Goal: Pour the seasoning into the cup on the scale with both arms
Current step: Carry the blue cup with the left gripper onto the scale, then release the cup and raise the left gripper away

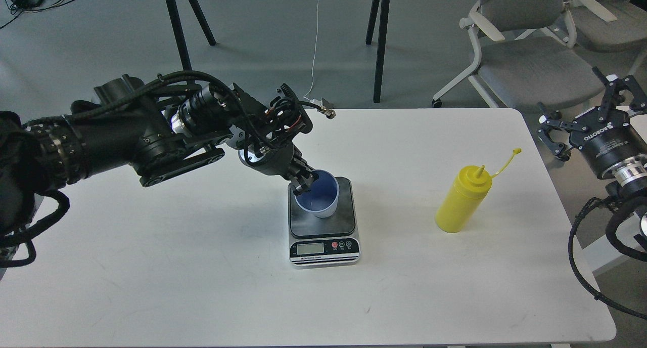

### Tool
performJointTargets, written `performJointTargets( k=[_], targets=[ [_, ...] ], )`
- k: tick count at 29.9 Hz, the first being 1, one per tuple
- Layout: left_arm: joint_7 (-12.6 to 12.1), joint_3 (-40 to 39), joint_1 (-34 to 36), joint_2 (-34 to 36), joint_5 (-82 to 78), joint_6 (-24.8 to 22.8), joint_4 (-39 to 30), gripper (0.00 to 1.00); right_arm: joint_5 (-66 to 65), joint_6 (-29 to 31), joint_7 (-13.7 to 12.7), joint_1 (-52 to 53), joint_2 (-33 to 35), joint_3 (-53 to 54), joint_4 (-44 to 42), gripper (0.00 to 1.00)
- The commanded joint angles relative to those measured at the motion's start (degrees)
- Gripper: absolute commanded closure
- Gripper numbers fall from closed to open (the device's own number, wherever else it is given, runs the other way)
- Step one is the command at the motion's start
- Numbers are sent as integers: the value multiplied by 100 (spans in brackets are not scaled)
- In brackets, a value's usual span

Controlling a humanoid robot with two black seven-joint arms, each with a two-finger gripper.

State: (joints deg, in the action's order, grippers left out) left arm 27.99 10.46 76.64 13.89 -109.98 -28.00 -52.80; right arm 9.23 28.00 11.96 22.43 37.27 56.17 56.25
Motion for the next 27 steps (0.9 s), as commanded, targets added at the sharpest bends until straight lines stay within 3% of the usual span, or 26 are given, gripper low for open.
performJointTargets(
  k=[1, 5, 7, 15, 27],
  targets=[
    [1, -35, -35, 0, 3, 0, 24, 75, 0, 0, 0, -2, 0, -1, 0, 0],
    [1, -61, -35, -62, 38, 0, 155, 58, 0, 0, 0, -2, 0, -1, 0, 1],
    [1, -70, -27, -114, 99, 0, 252, 35, 0, 0, 0, -2, 0, -1, 9, 1],
    [1, -79, 70, -545, 784, 0, 1200, 4, 0, 0, 0, -28, -9, 8, 18, 1],
    [1, -141, 1132, -388, 2232, 0, 1333, 1, 0, 0, 0, -19, 8, 87, 18, 1]
  ],
)
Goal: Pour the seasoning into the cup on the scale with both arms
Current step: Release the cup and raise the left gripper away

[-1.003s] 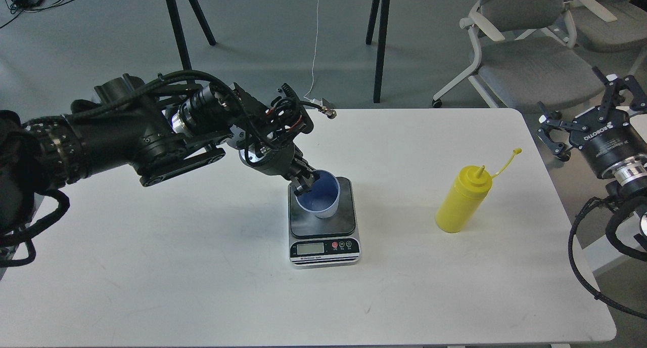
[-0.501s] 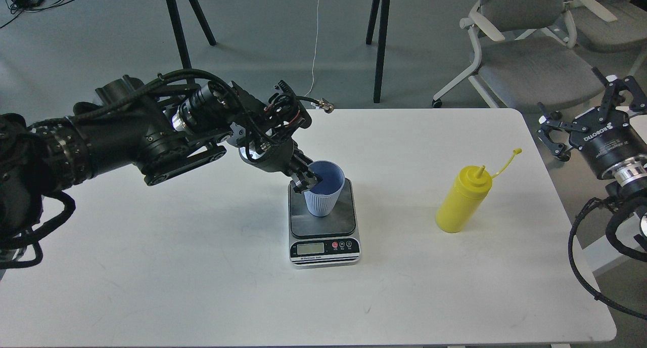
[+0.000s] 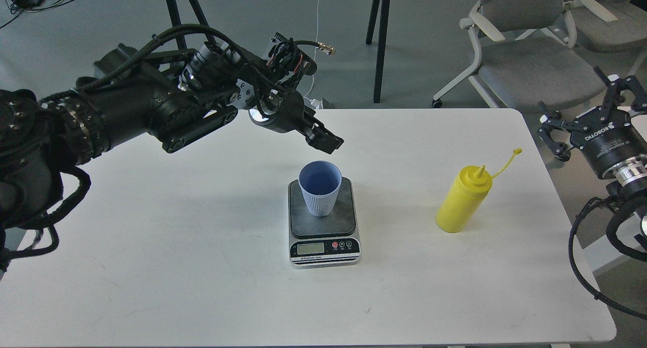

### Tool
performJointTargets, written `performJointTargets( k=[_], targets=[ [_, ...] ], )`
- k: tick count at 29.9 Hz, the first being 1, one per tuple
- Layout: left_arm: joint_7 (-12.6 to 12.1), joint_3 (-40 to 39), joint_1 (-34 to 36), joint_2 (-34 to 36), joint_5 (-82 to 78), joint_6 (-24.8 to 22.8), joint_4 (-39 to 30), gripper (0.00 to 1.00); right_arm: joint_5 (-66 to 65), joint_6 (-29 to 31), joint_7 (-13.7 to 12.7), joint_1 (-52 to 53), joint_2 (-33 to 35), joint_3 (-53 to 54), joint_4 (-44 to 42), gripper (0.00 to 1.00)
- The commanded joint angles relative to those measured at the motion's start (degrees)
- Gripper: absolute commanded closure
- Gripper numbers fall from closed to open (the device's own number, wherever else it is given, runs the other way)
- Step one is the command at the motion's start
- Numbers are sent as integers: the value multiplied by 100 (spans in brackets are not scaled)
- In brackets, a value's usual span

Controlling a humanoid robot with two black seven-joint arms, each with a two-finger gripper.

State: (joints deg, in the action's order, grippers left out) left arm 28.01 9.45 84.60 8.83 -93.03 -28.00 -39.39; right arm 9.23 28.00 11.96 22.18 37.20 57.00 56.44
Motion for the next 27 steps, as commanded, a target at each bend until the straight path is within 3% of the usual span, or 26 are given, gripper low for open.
performJointTargets(
  k=[1, 5, 12, 18, 27],
  targets=[
    [-1, -40, 460, 214, 758, 0, -8, 0, 0, 0, 0, 6, 32, 13, -1, 1],
    [-1, -162, 865, 978, 1943, 0, -8, 0, -9, 0, -9, 14, 33, 30, -1, 1],
    [-1, -338, 787, 2315, 3396, 0, -8, 0, -18, 0, -9, 41, 6, -31, -10, 1],
    [-1, -1207, -91, 3106, 3853, 0, -43, 0, -18, 0, -9, 58, -38, -136, -19, 1],
    [-1, -2606, -1796, 3459, 5249, 0, 106, 0, -35, 0, -9, 164, -55, -400, 60, 1]
  ],
)
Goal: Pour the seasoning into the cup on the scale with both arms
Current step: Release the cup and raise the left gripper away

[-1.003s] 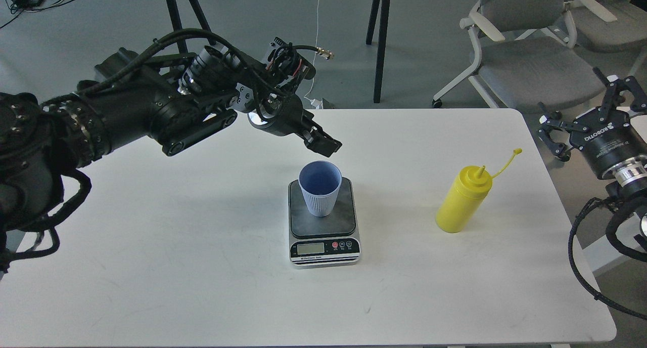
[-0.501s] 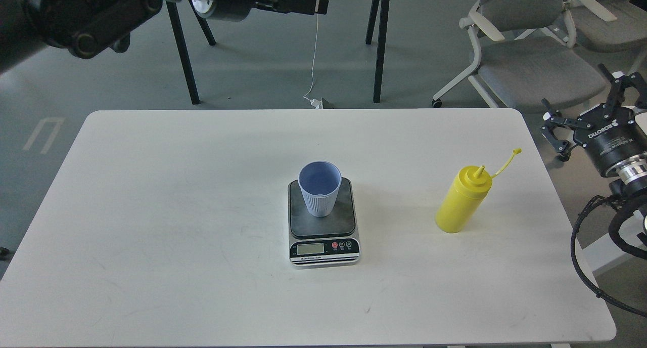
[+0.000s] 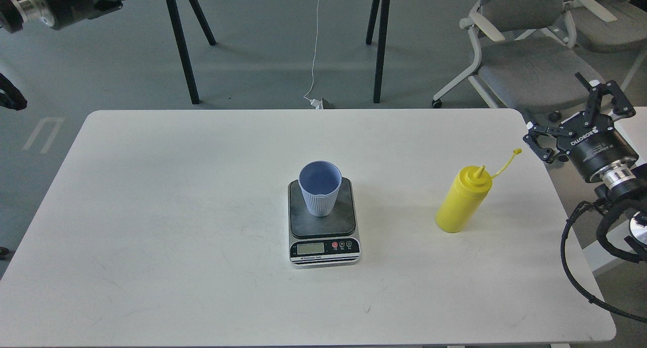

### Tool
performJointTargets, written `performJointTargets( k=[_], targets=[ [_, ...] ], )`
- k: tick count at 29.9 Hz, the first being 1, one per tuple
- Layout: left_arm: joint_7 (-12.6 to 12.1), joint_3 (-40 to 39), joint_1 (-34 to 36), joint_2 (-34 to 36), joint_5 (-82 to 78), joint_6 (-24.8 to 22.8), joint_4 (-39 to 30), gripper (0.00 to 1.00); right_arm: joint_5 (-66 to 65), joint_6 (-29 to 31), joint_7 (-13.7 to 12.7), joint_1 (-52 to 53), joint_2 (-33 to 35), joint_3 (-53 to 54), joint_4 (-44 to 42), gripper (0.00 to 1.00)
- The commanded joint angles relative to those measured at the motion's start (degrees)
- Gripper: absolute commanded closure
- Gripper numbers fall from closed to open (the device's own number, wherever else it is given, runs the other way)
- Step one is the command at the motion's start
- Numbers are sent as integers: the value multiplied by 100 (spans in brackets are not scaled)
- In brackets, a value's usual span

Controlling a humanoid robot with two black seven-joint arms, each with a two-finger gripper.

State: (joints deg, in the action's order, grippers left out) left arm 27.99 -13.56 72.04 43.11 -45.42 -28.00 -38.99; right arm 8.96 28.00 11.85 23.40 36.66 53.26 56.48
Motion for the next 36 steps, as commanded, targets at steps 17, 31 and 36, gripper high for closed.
performJointTargets(
  k=[17, 31, 36],
  targets=[
    [1, -595, -1675, -206, 1193, 0, 234, 0, 3090, 0, -25, -730, 1606, 984, 2156, 1],
    [1, -569, -1965, -241, 1149, 0, 243, 0, 4992, 0, -69, -3077, 1415, 958, 2595, 0],
    [1, -568, -1965, -268, 1149, 0, 234, 0, 4905, 0, -96, -3561, 940, 818, 2648, 0]
  ],
)
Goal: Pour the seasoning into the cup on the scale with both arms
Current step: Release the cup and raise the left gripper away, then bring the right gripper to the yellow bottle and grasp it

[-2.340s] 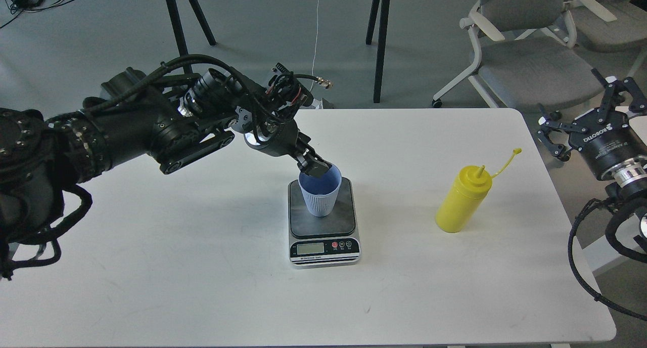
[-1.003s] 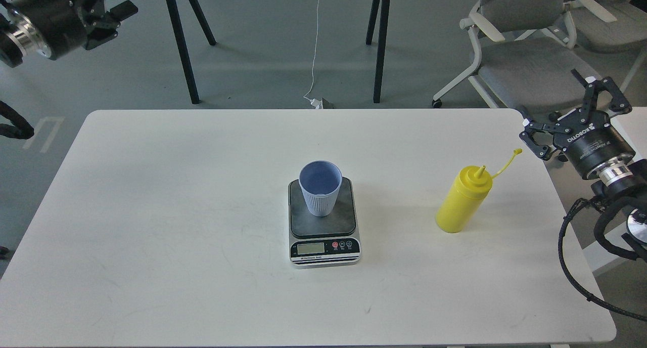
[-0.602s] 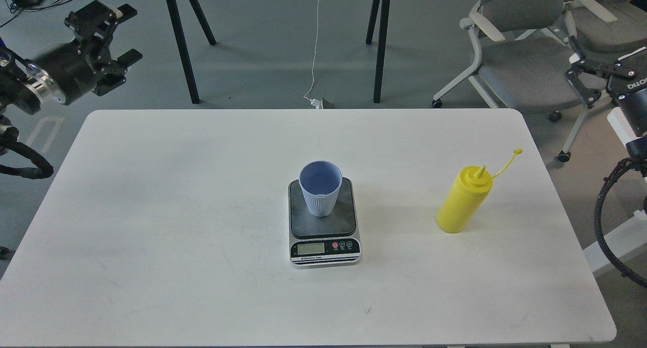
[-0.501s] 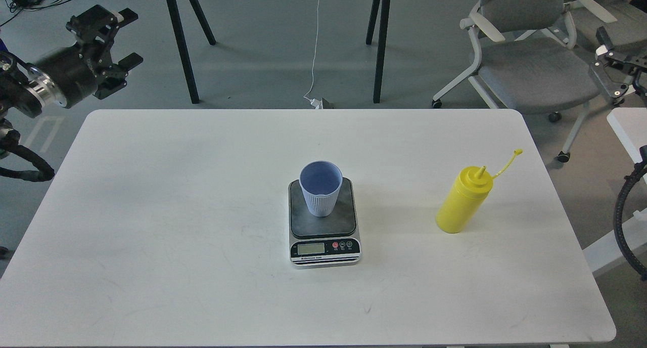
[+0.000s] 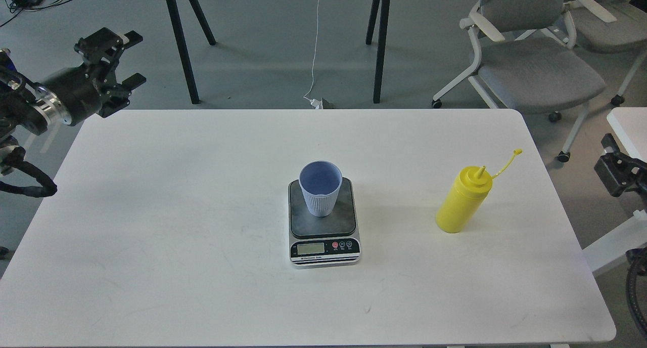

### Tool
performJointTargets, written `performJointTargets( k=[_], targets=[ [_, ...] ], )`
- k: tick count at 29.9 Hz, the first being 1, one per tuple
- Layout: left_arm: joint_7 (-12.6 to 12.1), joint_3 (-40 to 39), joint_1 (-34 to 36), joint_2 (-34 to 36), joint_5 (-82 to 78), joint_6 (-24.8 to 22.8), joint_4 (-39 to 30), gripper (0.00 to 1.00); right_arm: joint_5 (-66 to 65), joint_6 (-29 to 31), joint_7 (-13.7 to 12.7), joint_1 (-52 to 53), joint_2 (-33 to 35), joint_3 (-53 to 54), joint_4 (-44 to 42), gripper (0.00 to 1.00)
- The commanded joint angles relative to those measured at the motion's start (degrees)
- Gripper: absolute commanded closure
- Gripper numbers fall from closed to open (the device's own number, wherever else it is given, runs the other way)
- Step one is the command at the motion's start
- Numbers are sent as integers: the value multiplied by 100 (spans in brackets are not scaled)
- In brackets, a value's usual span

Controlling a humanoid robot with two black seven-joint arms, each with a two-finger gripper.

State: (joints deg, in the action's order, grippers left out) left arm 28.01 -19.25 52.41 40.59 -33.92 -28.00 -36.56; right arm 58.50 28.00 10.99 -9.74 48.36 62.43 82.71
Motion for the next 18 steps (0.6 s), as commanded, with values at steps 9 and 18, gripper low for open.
performJointTargets(
  k=[9, 18],
  targets=[
    [-1, 9, -3, -69, -9, 0, 0, 0, -848, 0, -9, -424, -757, -512, -1, 0],
    [-1, 1, -55, -69, -9, 0, 0, 0, -1508, 0, 0, -344, -1302, -916, -238, 0]
  ],
)
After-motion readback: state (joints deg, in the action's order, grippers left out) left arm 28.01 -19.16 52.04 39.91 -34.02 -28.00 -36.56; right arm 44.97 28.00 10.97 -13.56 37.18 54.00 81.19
